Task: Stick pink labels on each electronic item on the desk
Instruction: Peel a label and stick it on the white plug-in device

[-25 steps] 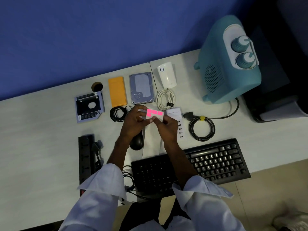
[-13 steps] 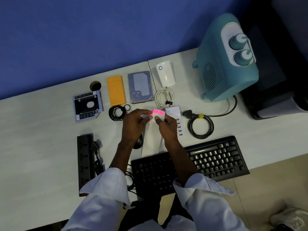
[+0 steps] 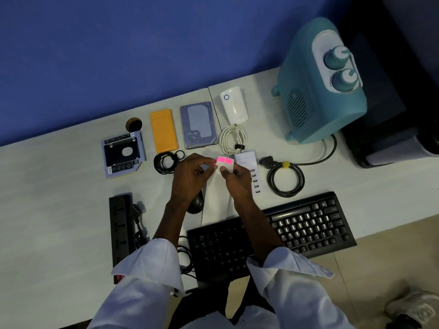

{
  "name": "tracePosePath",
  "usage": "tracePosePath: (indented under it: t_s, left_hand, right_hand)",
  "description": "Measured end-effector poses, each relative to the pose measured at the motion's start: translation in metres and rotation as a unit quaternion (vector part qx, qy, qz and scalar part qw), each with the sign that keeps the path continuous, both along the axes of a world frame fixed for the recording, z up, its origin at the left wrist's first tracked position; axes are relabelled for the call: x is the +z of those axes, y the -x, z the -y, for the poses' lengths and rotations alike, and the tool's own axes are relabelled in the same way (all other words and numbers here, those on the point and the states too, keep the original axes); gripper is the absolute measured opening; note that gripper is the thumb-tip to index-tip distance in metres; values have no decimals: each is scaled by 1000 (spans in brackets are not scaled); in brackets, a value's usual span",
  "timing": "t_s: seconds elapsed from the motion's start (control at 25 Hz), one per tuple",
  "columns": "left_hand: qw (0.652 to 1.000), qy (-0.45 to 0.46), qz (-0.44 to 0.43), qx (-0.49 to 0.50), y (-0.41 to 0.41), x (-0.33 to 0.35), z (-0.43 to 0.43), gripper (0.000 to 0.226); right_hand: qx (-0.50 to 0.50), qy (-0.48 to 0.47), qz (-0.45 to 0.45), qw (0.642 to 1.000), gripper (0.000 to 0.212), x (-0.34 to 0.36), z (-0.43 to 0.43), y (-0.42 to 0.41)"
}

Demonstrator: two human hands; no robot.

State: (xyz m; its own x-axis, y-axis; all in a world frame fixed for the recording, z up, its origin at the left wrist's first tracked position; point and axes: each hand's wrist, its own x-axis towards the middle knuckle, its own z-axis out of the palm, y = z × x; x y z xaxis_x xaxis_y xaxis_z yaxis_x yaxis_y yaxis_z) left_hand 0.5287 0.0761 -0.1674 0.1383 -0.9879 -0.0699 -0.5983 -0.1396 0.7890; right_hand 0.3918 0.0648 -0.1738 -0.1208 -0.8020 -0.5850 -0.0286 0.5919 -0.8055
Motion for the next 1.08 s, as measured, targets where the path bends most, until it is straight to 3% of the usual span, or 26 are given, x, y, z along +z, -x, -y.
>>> tracePosePath:
  t_s: [0.16,0.28,0.36,0.4,0.48,0.56,0.6,0.76,0.88,1.08]
  left_hand:
    - [997,-6,-31,68,0,-3,1,18]
    - [985,-21,-95,141,-2,-1,2,16]
    - [980,-30,-135,144,1,5,3,13]
    - [978,-30,-152,137,3,9,4,13]
    - [976,-28,-181,117,8,13,8,16]
    - [976,-31,-191,96,12,15,14,17]
    - [978,-28,-189,83,15,16,18,16]
    - [986,-14,-159,52,26,13,35,14]
    - [980,-48,-192,39,35,16,55,14]
    - [971,-75,-223,40,48,12,89,24]
  right_hand:
    - [17,12,-30,999,19,2,1,0]
    - [47,142,-202,968,38,2,-3,1]
    - [2,219,-260,940,34,5,-2,2]
    - [-14,202,-223,954,27,8,1,3]
    - [-1,58,-53,997,19,18,12,7]
    - [46,-55,65,995,15,27,22,14]
    - [56,-67,88,992,10,30,26,20]
    - [56,-29,118,991,11,31,43,46]
    - [77,-21,110,991,17,30,62,61]
    - [85,-3,90,992,10,31,103,73]
